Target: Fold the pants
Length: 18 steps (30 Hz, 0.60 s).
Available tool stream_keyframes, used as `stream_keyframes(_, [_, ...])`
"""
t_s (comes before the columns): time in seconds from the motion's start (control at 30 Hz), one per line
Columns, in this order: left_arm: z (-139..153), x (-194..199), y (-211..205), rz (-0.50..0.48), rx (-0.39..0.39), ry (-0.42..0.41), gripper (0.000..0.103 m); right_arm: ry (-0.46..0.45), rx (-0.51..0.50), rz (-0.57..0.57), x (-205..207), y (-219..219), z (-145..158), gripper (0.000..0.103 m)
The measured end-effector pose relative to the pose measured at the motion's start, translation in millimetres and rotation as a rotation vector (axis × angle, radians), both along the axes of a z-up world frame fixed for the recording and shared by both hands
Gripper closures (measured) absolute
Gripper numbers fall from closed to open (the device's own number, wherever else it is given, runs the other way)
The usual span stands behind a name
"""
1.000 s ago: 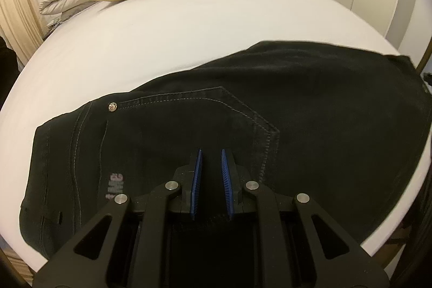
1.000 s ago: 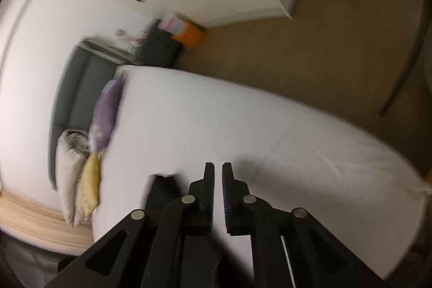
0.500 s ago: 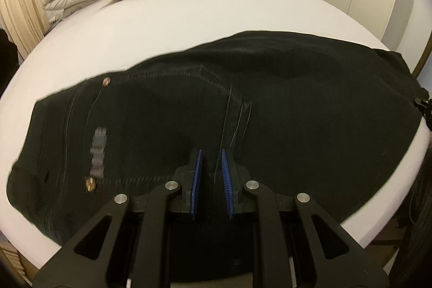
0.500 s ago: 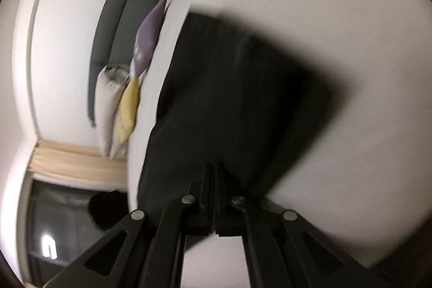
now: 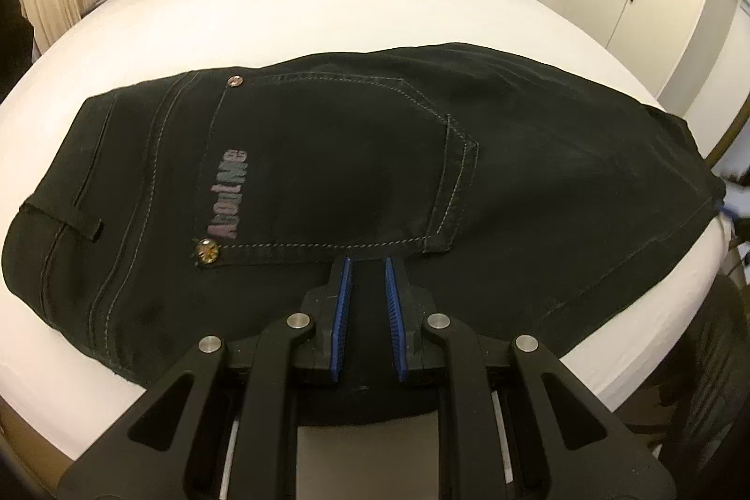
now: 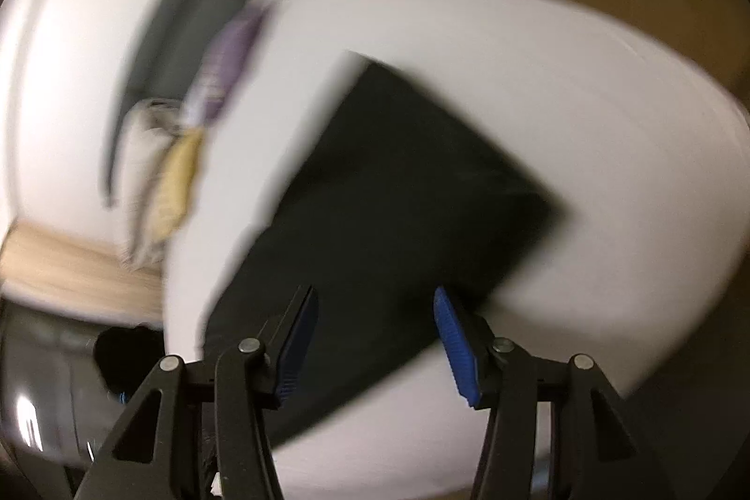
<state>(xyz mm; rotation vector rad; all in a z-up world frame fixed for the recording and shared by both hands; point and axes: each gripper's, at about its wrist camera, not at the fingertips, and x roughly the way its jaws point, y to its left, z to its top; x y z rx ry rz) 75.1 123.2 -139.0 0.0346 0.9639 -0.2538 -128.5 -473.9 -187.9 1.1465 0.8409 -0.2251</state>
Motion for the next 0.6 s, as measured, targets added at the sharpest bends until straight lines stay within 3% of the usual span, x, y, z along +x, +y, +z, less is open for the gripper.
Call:
stream_keyframes(0.07, [1.6, -3.9, -3.0, -0.005, 0.026, 0.0, 0.088, -0.011, 0.047, -0.044, -17.3, -9.4, -4.9, 0.068])
stream_keyframes(0.2, [2.1, -3.5, -4.3, -0.005, 0.047, -0.001, 0.088, 0.021, 0.041, -0.142, -49.9, -27.2, 7.2, 0.066])
stream_keyframes(0.3, [1.7, -2.3, -5.6, 0.0, 0.05, -0.001, 0.088, -0.039, 0.066, -0.14, -53.1, -28.9, 20.3, 0.065])
stream_keyframes(0.47, [0.9, -4.6, -5.4, -0.001, 0.049, 0.0, 0.088, -0.112, 0.073, -0.075, -17.4, -15.9, 39.0, 0.063])
stream_keyframes(0.53, [-0.2, -6.4, -5.4, 0.003, 0.039, -0.003, 0.088, -0.152, 0.064, -0.027, 2.4, -6.3, 42.5, 0.056])
stream_keyframes(0.6, [0.2, -8.8, -3.5, 0.009, 0.036, -0.005, 0.088, -0.109, 0.036, -0.009, 16.4, -2.8, 26.4, 0.046])
